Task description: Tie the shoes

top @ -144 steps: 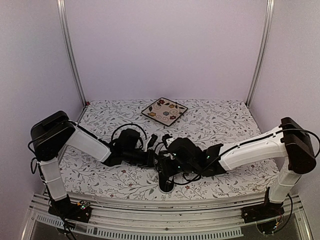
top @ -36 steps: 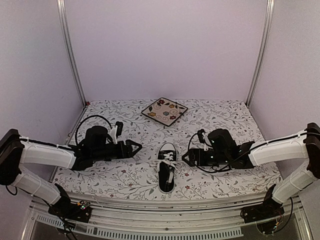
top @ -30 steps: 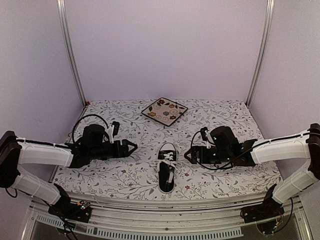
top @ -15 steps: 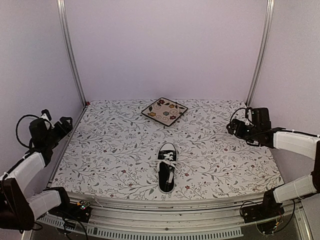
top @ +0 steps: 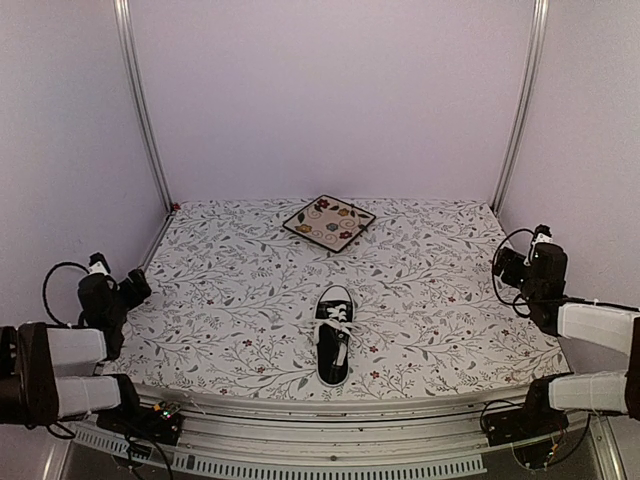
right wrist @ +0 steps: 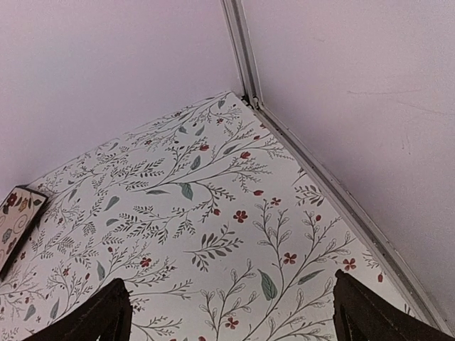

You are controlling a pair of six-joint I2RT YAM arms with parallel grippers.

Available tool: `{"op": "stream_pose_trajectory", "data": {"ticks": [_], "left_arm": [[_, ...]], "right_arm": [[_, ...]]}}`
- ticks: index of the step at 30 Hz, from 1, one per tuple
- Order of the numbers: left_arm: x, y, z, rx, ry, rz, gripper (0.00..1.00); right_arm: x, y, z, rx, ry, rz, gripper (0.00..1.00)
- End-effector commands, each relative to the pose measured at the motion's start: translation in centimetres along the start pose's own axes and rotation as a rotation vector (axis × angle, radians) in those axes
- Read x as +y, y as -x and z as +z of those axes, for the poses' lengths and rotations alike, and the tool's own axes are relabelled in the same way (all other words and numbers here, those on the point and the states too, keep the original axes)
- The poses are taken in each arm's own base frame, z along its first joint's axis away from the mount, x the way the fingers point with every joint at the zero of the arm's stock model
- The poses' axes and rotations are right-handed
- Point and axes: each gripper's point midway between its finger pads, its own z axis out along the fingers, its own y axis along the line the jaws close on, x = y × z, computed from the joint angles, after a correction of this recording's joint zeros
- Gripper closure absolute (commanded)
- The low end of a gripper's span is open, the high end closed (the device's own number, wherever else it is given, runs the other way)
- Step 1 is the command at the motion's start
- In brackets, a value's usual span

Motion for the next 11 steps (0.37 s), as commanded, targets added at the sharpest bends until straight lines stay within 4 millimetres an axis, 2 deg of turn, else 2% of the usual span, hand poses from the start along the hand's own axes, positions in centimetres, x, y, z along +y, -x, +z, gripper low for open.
{"op": "stream_pose_trajectory", "data": {"ticks": [1, 3, 6, 11], "left_arm": [[-3.0, 2.6, 1.5, -0.092, -0.070, 0.081, 0.05], [-4.4, 2.8, 2.3, -0.095, -0.098, 0.107, 0.05], [-4.9, 2.5, 3.0, -0.079, -0.086, 0.131, 0.04], [-6.2, 3.2, 1.7, -0.149, -0.141, 0.159, 0.05]], "right_arm": [[-0.4, 2.5, 0.9, -0.145, -0.045, -0.045, 0.01], [-0.7, 1.7, 1.5, -0.134, -0.057, -0.059, 0.01], [-0.5, 1.6, 2.3, -0.128, -0.058, -0.074, 0.01], [-0.5, 1.5, 2.7, -0.137, -0.064, -0.085, 0.01]]}}
